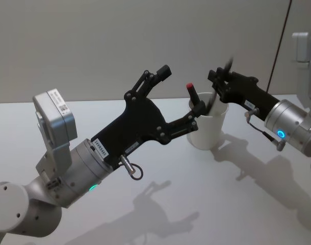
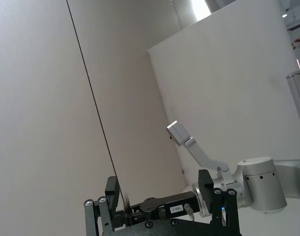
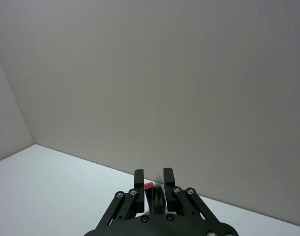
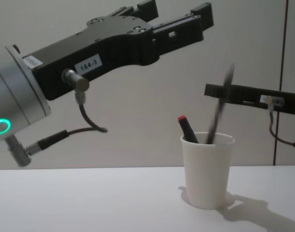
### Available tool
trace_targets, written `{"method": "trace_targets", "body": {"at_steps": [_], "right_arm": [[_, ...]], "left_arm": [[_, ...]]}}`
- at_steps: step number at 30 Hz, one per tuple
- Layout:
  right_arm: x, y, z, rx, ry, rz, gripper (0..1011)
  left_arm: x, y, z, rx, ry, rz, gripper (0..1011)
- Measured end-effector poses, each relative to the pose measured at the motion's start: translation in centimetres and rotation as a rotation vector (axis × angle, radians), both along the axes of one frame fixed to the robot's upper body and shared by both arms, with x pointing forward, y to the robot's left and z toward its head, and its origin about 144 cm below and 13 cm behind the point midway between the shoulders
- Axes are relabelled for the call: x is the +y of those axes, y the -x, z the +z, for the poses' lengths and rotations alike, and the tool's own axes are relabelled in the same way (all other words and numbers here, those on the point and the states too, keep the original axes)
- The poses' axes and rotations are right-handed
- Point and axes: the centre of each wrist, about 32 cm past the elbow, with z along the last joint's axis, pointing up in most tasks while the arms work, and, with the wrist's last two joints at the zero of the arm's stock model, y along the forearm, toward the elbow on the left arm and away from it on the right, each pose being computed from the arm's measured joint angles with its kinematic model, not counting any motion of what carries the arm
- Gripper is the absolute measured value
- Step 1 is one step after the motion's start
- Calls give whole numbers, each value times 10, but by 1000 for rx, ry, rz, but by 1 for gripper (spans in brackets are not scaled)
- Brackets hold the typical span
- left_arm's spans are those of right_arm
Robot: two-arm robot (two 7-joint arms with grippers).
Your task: Place the pen into the pen holder.
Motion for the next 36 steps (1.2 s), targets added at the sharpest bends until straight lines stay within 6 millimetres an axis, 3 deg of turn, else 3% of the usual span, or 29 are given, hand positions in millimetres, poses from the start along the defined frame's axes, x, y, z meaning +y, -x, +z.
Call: {"method": "trace_targets", "body": {"at_steps": [4, 7, 18, 22, 27, 36], "right_arm": [[0, 0, 0, 0, 0, 0, 288], [0, 0, 0, 1, 1, 0, 427], [1, 0, 0, 2, 2, 0, 740], [1, 1, 0, 2, 2, 0, 897], [1, 1, 0, 2, 2, 0, 1001], [-1, 5, 9, -43, -3, 4, 1001]], "left_arm": [[0, 0, 0, 0, 0, 0, 1001], [0, 0, 0, 0, 0, 0, 1001], [0, 0, 0, 0, 0, 0, 1001], [0, 0, 0, 0, 0, 0, 1001], [0, 0, 0, 0, 0, 0, 1001], [0, 0, 0, 0, 0, 0, 1001]]}}
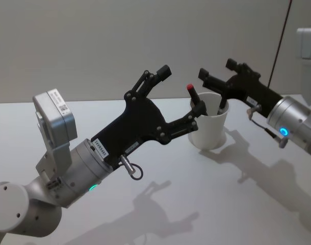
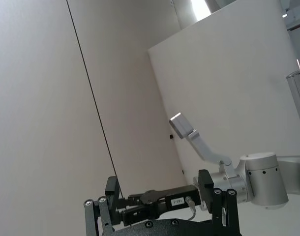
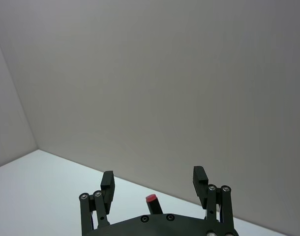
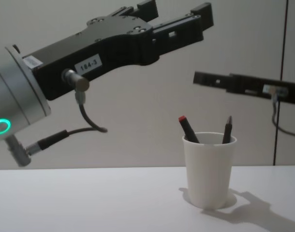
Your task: Place the pen into the pen holder.
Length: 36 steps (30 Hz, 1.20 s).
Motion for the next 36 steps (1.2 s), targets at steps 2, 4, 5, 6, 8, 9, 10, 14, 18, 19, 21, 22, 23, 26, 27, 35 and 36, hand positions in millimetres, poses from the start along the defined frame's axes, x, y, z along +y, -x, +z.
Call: {"method": "trace_targets", "body": {"at_steps": [2, 4, 5, 6, 8, 9, 10, 14, 18, 19, 21, 22, 23, 26, 27, 35, 36], "right_arm": [[-2, 3, 4, -22, -2, -4, 1001], [-3, 5, 7, -37, -2, -8, 1002], [-5, 7, 10, -55, -3, -13, 1002], [-6, 8, 12, -63, -2, -18, 1001], [-10, 13, 18, -92, -2, -34, 1002], [-11, 14, 19, -101, -1, -39, 1002], [-13, 16, 22, -113, 1, -46, 1001], [-21, 26, 32, -161, 5, -81, 1002], [-29, 34, 41, -201, 10, -111, 1002], [-28, 34, 41, -200, 9, -108, 1002], [-28, 34, 41, -199, 9, -108, 1001], [-28, 34, 40, -198, 9, -108, 1002], [-28, 35, 39, -195, 10, -110, 1002], [-27, 37, 35, -187, 15, -119, 1002], [-27, 37, 33, -185, 17, -123, 1002], [-24, 50, 12, -151, 47, -175, 1002], [-23, 52, 10, -148, 50, -180, 1002]], "left_arm": [[0, 0, 0, 0, 0, 0, 1001], [0, 0, 0, 0, 0, 0, 1001], [0, 0, 0, 0, 0, 0, 1001], [0, 0, 0, 0, 0, 0, 1001], [0, 0, 0, 0, 0, 0, 1001], [0, 0, 0, 0, 0, 0, 1001], [0, 0, 0, 0, 0, 0, 1001], [0, 0, 0, 1, 0, 1, 1001], [-1, -1, -1, 9, -2, 12, 1001], [-1, -1, -1, 12, -4, 16, 1001], [-1, -2, -2, 23, -9, 32, 1001], [-1, -2, -2, 23, -9, 32, 1001], [-2, -3, -3, 37, -15, 53, 1001], [-4, -5, -5, 55, -25, 79, 1001], [-4, -6, -6, 67, -32, 98, 1001], [-8, -11, -11, 122, -66, 196, 1001], [-9, -12, -12, 133, -74, 217, 1001]]}}
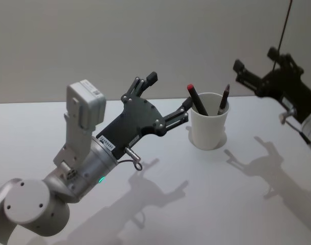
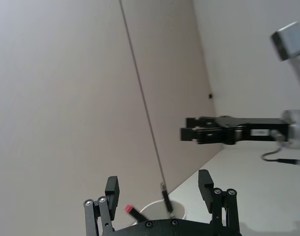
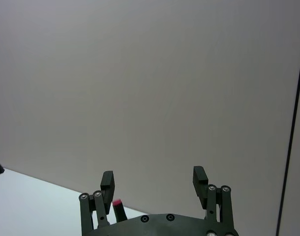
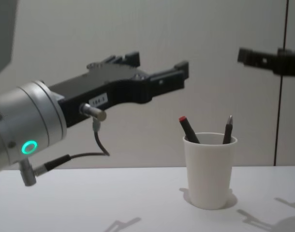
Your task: Place the pen into the pen holder.
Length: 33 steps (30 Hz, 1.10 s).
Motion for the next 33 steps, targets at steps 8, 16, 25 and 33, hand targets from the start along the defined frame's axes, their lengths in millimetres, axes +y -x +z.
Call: {"method": "trace_targets", "body": {"at_steps": [8, 16, 25, 33], "right_arm": [[4, 15, -21, 35, 27, -57, 1002], [7, 32, -42, 70, 56, -112, 1002], [10, 47, -58, 100, 83, -159, 1001], [10, 49, -61, 104, 87, -166, 1002]], "left_arm": [[-4, -5, -5, 46, -42, 102, 1001], [-9, -11, -11, 86, -92, 215, 1001], [-12, -15, -15, 113, -139, 314, 1001], [-13, -17, -16, 118, -152, 342, 1001]]}}
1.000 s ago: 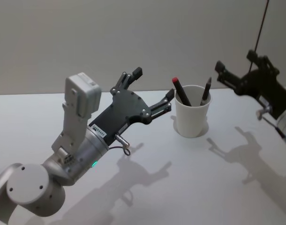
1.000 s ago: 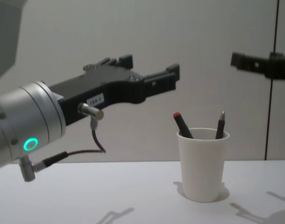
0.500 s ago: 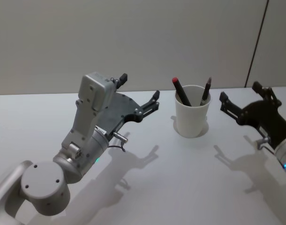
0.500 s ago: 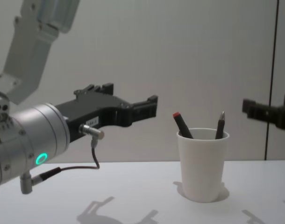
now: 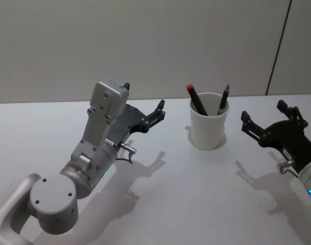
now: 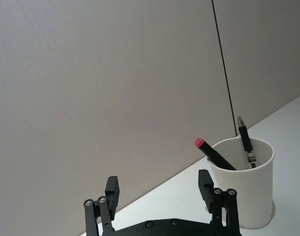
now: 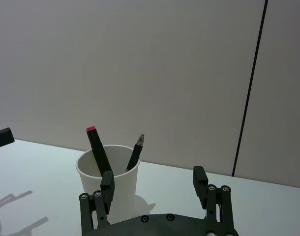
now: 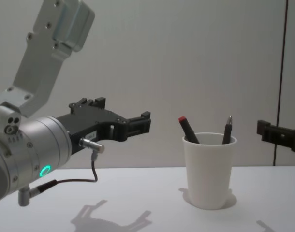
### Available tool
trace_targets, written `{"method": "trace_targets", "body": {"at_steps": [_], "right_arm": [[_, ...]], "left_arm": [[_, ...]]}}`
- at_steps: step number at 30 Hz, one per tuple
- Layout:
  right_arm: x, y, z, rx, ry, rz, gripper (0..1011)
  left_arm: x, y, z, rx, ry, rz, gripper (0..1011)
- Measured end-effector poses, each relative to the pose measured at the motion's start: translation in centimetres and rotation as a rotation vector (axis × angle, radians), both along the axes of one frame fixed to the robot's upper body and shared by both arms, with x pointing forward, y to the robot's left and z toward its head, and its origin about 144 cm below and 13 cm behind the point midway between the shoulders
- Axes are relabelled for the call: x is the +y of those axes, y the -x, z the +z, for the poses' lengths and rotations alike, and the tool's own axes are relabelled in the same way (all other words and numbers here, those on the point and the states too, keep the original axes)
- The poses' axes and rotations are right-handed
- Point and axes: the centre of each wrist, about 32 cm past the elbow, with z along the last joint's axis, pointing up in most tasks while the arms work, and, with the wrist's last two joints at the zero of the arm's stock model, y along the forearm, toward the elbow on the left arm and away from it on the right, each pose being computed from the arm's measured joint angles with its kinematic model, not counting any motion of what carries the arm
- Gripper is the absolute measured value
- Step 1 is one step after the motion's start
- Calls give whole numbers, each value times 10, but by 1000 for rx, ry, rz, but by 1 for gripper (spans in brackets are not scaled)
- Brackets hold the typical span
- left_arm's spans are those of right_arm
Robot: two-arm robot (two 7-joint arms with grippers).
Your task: Place the pen into the pen holder.
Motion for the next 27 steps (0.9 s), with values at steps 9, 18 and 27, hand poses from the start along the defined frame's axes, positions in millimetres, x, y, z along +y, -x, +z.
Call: {"method": "trace_targets", "body": {"at_steps": [9, 18, 27], "right_arm": [[0, 0, 0, 0, 0, 0, 1002], [0, 0, 0, 1, 1, 1, 1002], [0, 0, 0, 1, 1, 1, 1001]], "left_arm": [[0, 0, 0, 0, 0, 1, 1001], [0, 0, 0, 0, 0, 1, 1001], [0, 0, 0, 0, 0, 2, 1001]]}}
